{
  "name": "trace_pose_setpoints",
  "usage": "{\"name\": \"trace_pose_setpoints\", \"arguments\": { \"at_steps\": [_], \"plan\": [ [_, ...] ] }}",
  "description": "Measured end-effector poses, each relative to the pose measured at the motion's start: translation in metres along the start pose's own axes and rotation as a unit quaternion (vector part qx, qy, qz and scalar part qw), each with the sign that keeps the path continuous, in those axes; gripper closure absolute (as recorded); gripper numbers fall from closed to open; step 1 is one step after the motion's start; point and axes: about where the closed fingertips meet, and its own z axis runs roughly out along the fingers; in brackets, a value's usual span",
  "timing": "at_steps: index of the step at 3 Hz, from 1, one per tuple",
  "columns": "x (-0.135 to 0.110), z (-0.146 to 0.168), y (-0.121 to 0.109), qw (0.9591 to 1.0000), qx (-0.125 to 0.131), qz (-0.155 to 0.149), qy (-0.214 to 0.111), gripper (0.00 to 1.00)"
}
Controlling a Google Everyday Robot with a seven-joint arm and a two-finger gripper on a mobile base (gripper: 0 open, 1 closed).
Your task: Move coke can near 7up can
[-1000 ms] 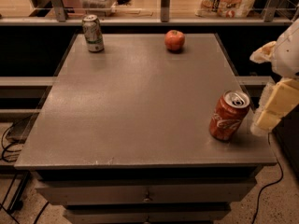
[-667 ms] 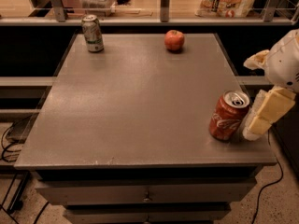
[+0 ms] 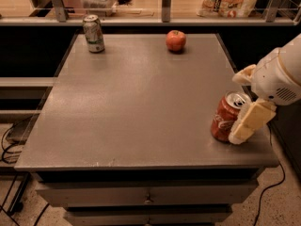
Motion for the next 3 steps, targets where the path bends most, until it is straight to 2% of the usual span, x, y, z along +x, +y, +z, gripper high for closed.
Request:
{"name": "trace_pose_setpoints", "arguments": {
  "at_steps": [2, 3],
  "plan": [
    [-0.011, -0.003, -0.011, 0.9991, 0.035, -0.005, 0.021, 0.65],
    [-0.040, -0.015, -0.025, 0.9982, 0.055, -0.024, 0.012, 0.88]
  ]
}}
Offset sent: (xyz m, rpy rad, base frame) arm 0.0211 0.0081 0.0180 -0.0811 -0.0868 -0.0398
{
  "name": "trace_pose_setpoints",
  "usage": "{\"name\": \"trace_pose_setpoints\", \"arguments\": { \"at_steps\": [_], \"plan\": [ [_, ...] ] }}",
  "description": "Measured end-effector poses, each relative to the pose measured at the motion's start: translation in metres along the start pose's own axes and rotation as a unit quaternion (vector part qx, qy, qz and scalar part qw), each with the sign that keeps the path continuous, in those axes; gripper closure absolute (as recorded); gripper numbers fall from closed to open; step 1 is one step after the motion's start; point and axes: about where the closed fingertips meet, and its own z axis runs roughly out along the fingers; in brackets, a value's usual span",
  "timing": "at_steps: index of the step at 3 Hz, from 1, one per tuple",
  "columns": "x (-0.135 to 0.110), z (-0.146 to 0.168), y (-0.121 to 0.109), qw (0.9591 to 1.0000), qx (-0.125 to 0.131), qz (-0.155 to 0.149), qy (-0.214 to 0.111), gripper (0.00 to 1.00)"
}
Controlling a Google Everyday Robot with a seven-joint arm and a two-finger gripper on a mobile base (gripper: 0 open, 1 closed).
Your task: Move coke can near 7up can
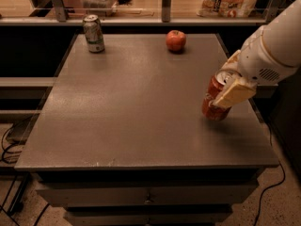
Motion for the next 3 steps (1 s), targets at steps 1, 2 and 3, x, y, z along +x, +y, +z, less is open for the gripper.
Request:
{"name": "trace_pose_setpoints", "arguments": {
  "at_steps": [1, 2, 3],
  "plan": [
    [-0.038, -0.013, -0.027, 0.9993, 0.021, -0.023, -0.023, 1.00],
    [-0.073, -0.029, -0.054, 0.9973, 0.025, -0.053, -0.045, 1.00],
    [-0.085, -0.050, -0.063, 0.9957, 0.043, -0.058, -0.058, 1.00]
  ]
}}
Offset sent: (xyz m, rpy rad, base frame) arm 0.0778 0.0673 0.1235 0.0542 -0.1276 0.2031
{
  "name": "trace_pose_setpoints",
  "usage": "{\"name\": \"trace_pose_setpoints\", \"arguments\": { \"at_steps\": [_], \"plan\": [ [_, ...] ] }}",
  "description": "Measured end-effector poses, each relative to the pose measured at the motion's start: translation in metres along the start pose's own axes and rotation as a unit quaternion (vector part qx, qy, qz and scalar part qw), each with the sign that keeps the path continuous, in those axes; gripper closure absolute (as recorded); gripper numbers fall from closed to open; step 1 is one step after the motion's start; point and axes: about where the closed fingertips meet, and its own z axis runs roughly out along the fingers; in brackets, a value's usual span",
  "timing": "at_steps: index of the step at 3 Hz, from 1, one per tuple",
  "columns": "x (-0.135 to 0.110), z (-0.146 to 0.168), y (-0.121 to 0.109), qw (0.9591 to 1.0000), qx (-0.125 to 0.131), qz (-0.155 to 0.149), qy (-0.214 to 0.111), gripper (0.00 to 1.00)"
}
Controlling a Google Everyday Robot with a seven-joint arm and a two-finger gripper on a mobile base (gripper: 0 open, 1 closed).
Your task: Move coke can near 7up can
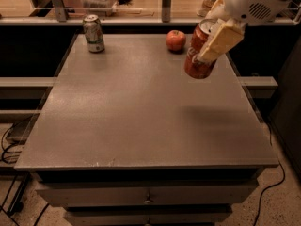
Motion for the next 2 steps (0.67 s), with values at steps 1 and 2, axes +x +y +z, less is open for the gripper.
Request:
{"name": "trace_pose_setpoints", "arguments": {
  "at_steps": [1, 2],
  "plan": [
    [0.000, 0.010, 0.002, 0.9999, 0.003, 0.007, 0.010, 1.00],
    [-0.011, 0.029, -0.012, 0.9996, 0.018, 0.022, -0.002, 1.00]
  ]
}}
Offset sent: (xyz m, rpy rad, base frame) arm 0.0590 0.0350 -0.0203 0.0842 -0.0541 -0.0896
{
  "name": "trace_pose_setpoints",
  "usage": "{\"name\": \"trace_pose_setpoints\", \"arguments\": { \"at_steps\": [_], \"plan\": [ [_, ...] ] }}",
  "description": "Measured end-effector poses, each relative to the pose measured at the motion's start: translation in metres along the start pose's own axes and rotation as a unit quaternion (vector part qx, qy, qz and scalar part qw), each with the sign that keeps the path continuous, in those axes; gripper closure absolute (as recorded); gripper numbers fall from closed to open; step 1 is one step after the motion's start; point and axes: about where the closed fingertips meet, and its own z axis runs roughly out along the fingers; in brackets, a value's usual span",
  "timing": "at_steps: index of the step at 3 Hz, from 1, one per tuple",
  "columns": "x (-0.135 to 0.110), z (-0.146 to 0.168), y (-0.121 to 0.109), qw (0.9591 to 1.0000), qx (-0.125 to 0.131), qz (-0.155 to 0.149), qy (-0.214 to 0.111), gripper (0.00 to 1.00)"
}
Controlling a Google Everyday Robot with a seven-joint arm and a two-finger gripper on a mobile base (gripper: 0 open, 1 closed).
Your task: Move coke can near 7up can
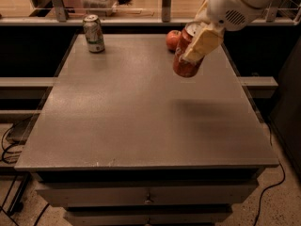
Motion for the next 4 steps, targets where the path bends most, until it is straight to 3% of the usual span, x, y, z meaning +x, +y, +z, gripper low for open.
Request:
{"name": "trace_pose_setpoints", "arguments": {
  "at_steps": [1, 2, 4],
  "plan": [
    [-0.014, 0.024, -0.021, 0.9998, 0.014, 0.009, -0.011, 1.00],
    [-0.054, 0.094, -0.058, 0.9999, 0.008, -0.011, -0.011, 1.00],
    [-0.060, 0.104, -0.056, 0.9998, -0.004, -0.009, -0.017, 1.00]
  ]
}}
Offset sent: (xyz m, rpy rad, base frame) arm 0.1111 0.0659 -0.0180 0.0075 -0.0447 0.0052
